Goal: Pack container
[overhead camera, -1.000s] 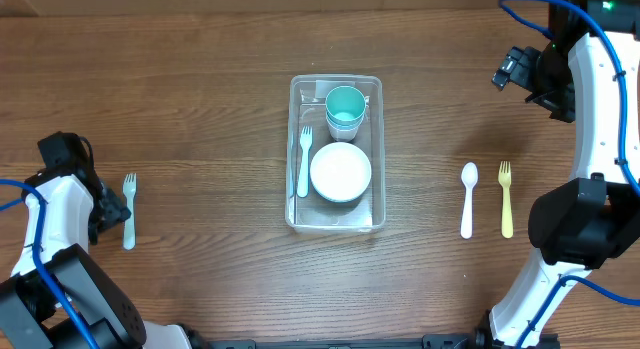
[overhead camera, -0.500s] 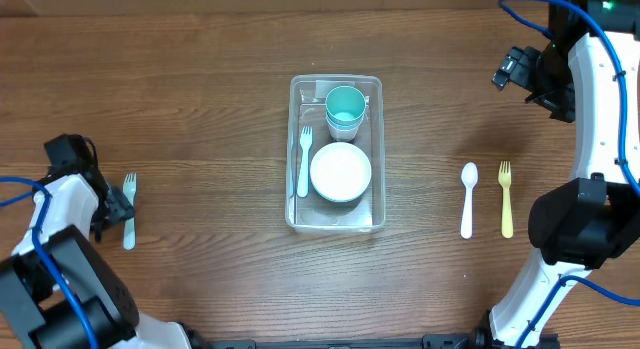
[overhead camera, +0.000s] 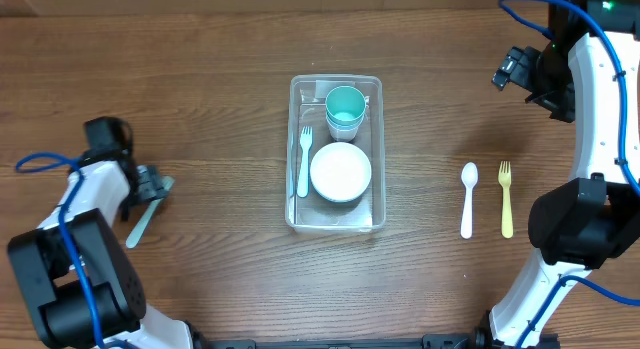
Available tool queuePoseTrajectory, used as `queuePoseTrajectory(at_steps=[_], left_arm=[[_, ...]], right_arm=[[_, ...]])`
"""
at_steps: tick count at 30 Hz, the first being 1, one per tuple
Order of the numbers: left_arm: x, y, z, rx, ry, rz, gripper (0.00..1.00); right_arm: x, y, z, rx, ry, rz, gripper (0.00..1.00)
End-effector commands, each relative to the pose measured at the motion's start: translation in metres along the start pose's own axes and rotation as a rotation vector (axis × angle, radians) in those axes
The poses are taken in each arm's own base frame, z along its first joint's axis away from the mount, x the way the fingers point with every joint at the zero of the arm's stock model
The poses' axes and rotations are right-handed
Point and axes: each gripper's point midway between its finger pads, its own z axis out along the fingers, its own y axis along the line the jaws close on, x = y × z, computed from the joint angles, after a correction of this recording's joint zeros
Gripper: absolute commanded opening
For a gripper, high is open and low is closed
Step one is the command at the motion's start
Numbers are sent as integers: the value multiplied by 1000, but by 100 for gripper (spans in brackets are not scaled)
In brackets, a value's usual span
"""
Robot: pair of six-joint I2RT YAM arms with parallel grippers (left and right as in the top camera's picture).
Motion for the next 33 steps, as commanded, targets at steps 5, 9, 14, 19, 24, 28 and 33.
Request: queuePoseTrajectory(at_steps=[5, 9, 14, 19, 24, 28, 33], left_arm=[[-18, -50, -19, -2, -77, 167, 100], [-25, -33, -37, -59, -30, 143, 100], [-30, -7, -56, -93, 27, 3, 100], [5, 12, -56, -100, 190, -193, 100], [38, 29, -59, -130, 332, -365, 100], [63, 22, -63, -64, 459, -419, 100], [94, 8, -54, -37, 550, -447, 100]], right_arm=[[-5, 0, -21, -25, -60, 10, 100], [-5, 0, -21, -25, -60, 10, 100], [-5, 0, -21, -25, -60, 10, 100], [-5, 0, -21, -25, -60, 10, 100], [-5, 0, -21, -25, -60, 10, 100], [-5, 0, -21, -25, -60, 10, 100], [-5, 0, -21, -25, -60, 10, 100]])
